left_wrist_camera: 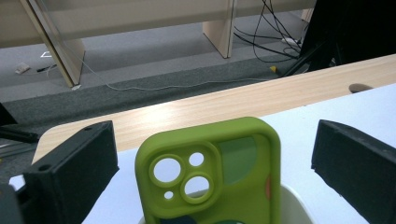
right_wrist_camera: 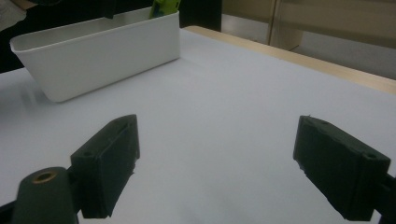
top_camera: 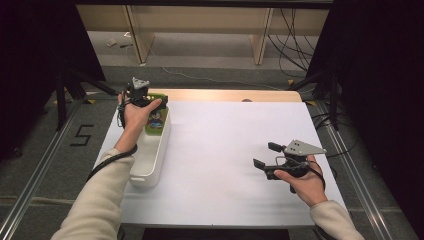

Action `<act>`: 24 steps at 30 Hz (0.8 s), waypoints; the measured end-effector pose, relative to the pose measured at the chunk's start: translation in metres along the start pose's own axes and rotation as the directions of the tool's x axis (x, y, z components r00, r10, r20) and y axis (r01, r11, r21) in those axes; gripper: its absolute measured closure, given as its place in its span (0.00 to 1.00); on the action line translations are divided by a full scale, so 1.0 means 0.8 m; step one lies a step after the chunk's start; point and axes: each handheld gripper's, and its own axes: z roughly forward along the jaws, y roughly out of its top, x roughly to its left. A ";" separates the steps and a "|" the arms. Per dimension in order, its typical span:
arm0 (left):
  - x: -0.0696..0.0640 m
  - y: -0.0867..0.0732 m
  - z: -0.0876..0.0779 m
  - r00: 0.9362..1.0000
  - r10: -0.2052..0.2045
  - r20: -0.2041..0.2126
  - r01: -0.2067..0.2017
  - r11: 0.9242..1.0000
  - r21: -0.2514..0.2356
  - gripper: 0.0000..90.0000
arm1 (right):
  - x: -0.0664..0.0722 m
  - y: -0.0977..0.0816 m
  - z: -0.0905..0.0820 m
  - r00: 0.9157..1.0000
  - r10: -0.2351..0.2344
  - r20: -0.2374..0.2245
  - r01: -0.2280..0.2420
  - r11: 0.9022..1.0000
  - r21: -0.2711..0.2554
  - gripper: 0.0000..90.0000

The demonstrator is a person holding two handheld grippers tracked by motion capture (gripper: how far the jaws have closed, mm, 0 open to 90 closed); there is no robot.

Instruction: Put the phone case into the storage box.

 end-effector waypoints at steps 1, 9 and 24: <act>-0.001 0.000 -0.002 1.000 0.002 0.003 -0.002 1.000 -0.002 0.00 | 0.000 0.000 0.000 1.000 0.000 0.000 0.000 1.000 0.000 0.17; -0.009 0.004 -0.028 1.000 -0.002 0.012 0.003 0.999 -0.036 0.02 | 0.000 0.000 -0.001 1.000 0.000 0.004 0.000 1.000 0.001 0.17; -0.042 -0.027 -0.103 0.985 0.034 0.167 -0.018 0.995 -0.097 0.12 | 0.000 0.001 -0.001 1.000 0.002 0.005 -0.002 1.000 -0.005 0.17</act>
